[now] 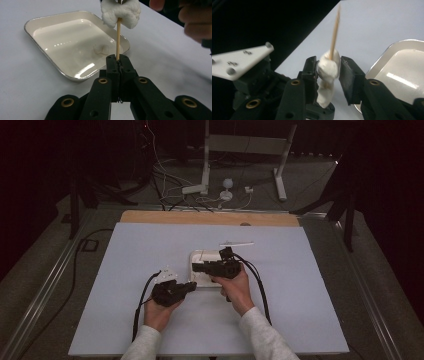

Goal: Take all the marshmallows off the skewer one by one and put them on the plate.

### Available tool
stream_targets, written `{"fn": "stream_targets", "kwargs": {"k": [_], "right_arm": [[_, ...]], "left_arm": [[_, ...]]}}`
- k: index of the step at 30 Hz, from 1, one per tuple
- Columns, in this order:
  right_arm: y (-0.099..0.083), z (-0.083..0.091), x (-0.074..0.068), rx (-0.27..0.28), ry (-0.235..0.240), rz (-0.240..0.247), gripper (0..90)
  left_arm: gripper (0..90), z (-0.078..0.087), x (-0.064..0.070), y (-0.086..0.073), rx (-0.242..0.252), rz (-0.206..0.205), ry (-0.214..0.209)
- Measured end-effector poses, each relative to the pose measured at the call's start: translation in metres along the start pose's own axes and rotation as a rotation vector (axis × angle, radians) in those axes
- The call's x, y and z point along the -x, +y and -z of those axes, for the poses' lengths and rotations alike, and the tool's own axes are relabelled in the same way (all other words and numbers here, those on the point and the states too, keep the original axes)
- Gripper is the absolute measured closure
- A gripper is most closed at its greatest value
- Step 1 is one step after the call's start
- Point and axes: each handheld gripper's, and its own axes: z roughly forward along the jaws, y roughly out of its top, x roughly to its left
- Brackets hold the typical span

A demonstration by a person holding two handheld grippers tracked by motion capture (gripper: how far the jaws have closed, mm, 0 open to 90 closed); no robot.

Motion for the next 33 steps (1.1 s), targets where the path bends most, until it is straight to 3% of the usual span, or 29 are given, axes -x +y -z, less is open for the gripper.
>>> {"fn": "stream_targets", "kwargs": {"k": [1,3,6,23,27,28,29,30,31,32,33], "right_arm": [[0.0,0.0,0.0,0.0,0.0,0.0,67.1],[-0.002,-0.003,-0.002,-0.005,-0.019,0.022,75.3],[-0.002,-0.003,-0.004,0.002,-0.041,0.025,77.7],[0.009,0.004,-0.008,0.056,-0.064,0.018,79.6],[0.011,0.006,-0.008,0.068,-0.066,0.015,79.7],[0.012,0.007,-0.008,0.075,-0.067,0.011,79.9],[0.013,0.01,-0.008,0.118,-0.075,0.002,80.4],[0.017,0.018,-0.006,0.167,-0.072,-0.026,80.9],[0.017,0.018,-0.006,0.167,-0.072,-0.026,80.9],[0.031,0.042,-0.002,0.253,-0.074,-0.049,81.2],[0.037,0.052,-0.003,0.253,-0.08,-0.035,81.1]], "left_arm": [[90.0,0.0,0.0,0.0,0.0,0.0,0.0],[90.0,-0.001,0.0,0.0,-0.013,0.002,0.012],[90.0,0.0,0.0,0.0,-0.014,0.005,0.02],[90.0,0.006,-0.001,0.002,0.018,-0.019,0.037],[90.0,0.008,0.0,0.003,0.004,-0.04,0.064],[90.0,0.006,0.001,0.002,-0.036,-0.057,0.095],[90.0,0.006,0.001,0.002,-0.036,-0.057,0.095],[90.0,0.0,0.0,-0.007,-0.101,-0.072,0.132],[90.0,0.0,0.0,-0.007,-0.101,-0.072,0.132],[90.0,-0.002,-0.003,-0.011,-0.099,-0.05,0.122],[90.0,-0.001,-0.004,-0.009,-0.077,-0.036,0.102]]}}
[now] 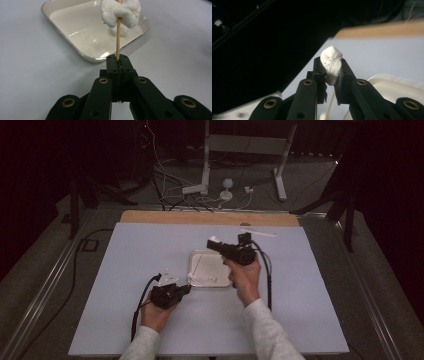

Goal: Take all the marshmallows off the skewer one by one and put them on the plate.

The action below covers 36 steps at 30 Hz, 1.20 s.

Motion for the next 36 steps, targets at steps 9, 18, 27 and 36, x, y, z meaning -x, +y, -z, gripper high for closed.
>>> {"fn": "stream_targets", "kwargs": {"k": [9,18,27,36], "right_arm": [[0.009,0.016,0.008,-0.068,-0.049,0.073,80.6],[-0.002,0.003,0.015,-0.12,-0.081,0.092,80.1],[-0.016,-0.009,0.024,-0.172,-0.114,0.089,79.3],[-0.03,-0.019,0.031,-0.226,-0.138,0.094,79.1]], "left_arm": [[90.0,0.001,0.002,0.004,0.027,0.018,-0.024],[90.0,0.007,-0.002,0.005,0.052,0.038,-0.034],[90.0,0.011,-0.002,0.008,0.073,0.046,-0.045],[90.0,0.013,-0.003,0.01,0.08,0.05,-0.045]]}}
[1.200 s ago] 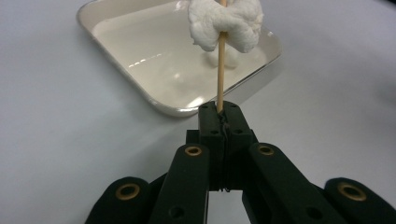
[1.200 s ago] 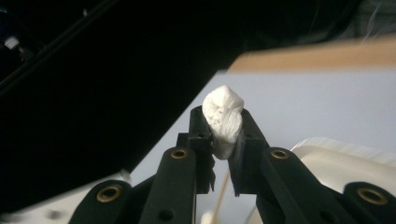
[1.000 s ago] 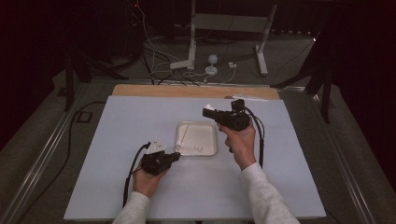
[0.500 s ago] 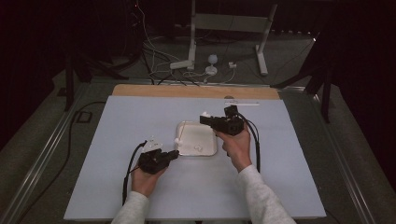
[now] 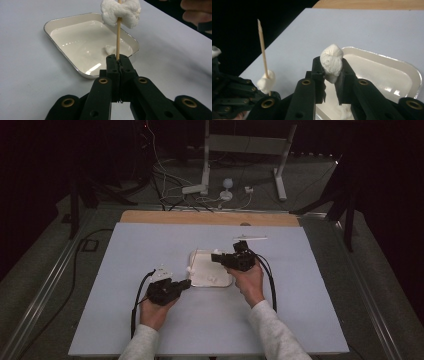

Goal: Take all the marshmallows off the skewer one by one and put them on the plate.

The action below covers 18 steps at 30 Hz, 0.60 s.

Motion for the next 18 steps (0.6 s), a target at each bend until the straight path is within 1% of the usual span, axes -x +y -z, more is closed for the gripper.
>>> {"fn": "stream_targets", "kwargs": {"k": [12,18], "right_arm": [[-0.012,-0.011,0.003,-0.055,-0.043,0.034,78.1],[-0.017,-0.017,0.006,-0.077,-0.054,0.024,75.8]], "left_arm": [[90.0,0.002,-0.002,0.001,0.005,0.009,-0.001],[90.0,0.002,-0.002,0.001,0.005,0.013,-0.003]]}}
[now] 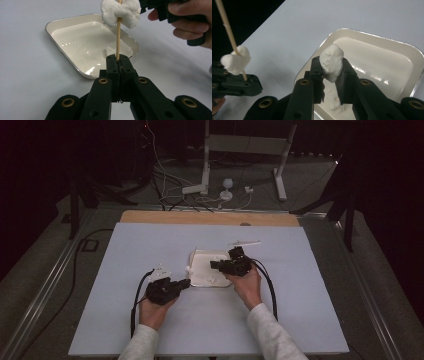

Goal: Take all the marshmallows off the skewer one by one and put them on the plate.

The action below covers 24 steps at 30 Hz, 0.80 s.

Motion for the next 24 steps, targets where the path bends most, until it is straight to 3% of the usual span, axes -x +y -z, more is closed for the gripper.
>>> {"fn": "stream_targets", "kwargs": {"k": [3,7,8,12,24], "right_arm": [[-0.001,-0.002,0.002,-0.001,-0.007,0.0,68.8],[-0.004,-0.003,0.005,0.009,-0.03,-0.011,51.0],[-0.004,-0.003,0.005,0.009,-0.03,-0.011,51.0],[-0.005,0.001,0.006,0.042,-0.003,-0.018,36.8],[-0.002,0.012,-0.013,0.064,0.08,0.018,21.9]], "left_arm": [[90.0,0.0,0.0,0.0,-0.002,0.001,0.0],[90.0,0.0,0.0,0.0,-0.002,0.004,-0.001],[90.0,0.0,0.0,0.0,-0.002,0.002,0.0],[90.0,0.0,0.0,0.0,-0.002,0.005,0.002],[90.0,0.0,0.0,0.0,-0.001,0.004,0.005]]}}
